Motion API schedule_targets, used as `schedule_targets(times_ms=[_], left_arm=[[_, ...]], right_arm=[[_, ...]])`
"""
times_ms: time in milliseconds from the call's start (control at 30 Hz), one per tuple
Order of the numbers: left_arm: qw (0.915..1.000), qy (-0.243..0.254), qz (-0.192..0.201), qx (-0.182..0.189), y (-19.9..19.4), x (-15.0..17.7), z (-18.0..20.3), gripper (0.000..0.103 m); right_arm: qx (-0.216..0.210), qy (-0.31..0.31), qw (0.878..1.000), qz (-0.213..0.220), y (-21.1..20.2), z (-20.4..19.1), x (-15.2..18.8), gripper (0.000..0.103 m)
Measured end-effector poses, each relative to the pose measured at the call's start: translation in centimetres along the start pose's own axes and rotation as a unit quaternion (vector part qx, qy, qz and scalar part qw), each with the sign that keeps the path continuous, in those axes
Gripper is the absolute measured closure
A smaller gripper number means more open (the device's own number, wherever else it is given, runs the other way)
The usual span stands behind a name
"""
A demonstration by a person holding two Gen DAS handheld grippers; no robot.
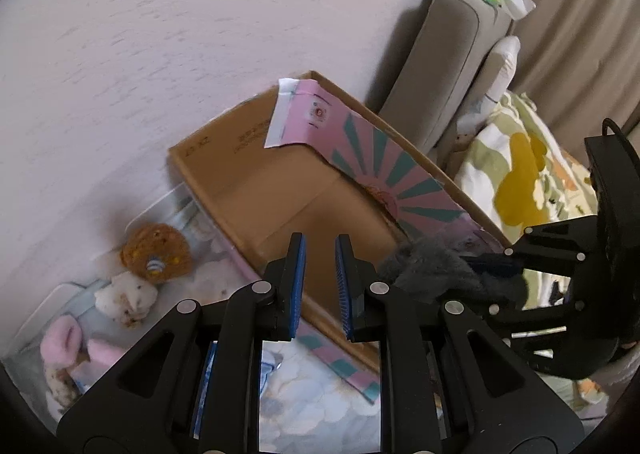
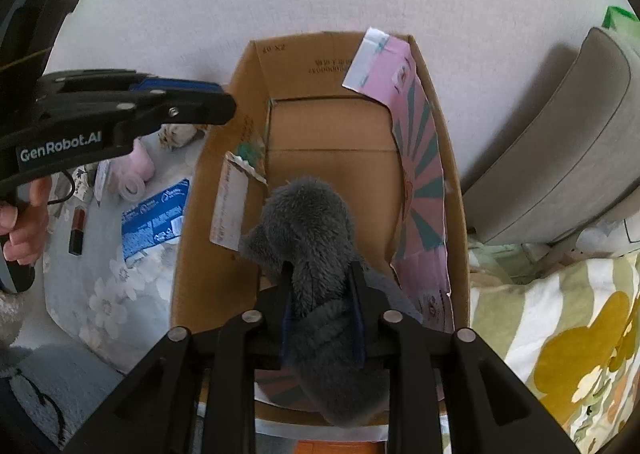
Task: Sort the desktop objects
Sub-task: 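Carry the grey hat into the cardboard box and open the right tool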
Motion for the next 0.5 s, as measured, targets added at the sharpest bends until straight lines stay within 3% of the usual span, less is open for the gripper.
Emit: schedule_targets(times_ms=[100,133,167,233,267,400,500], left_arm=[[0.9997,-0.002,-0.022,0.007,1.3,0.0,0.8,0.088],[0.9995,-0.006,-0.029,0.011,1.7,0.0,0.9,0.087],[0.9992,-0.01,-0.037,0.012,2.0,0.1,1.0,0.085],[0.9989,-0.009,-0.044,0.011,2.4,0.4,1.1,0.056],[0.9991,-0.008,-0.04,0.011,2.4,0.4,1.3,0.0],[0.9995,-0.017,-0.019,0.02,1.6,0.4,1.5,0.0],[0.9996,-0.023,-0.011,0.007,1.0,0.8,1.0,0.0]], right_arm=[[-0.008,0.011,1.0,0.002,0.2,0.6,0.3,0.068],[-0.009,0.014,1.0,0.004,0.2,0.7,0.2,0.053],[-0.012,0.018,1.0,0.006,0.2,0.8,0.2,0.045],[-0.012,0.024,1.0,0.016,-0.1,1.0,0.0,0.025],[-0.009,0.023,0.999,0.022,-0.3,1.0,-0.1,0.023],[0.003,0.019,0.999,0.037,-1.1,1.1,-0.4,0.022],[0.006,0.023,0.999,0.042,-1.7,1.2,-0.5,0.022]])
Point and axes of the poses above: each gripper's, at about its wrist camera, not at the fingertips, and y roughly the way its jaws point, z to its right, x to its underside, the point moved 8 cm from there along y, roughly the way its jaws point
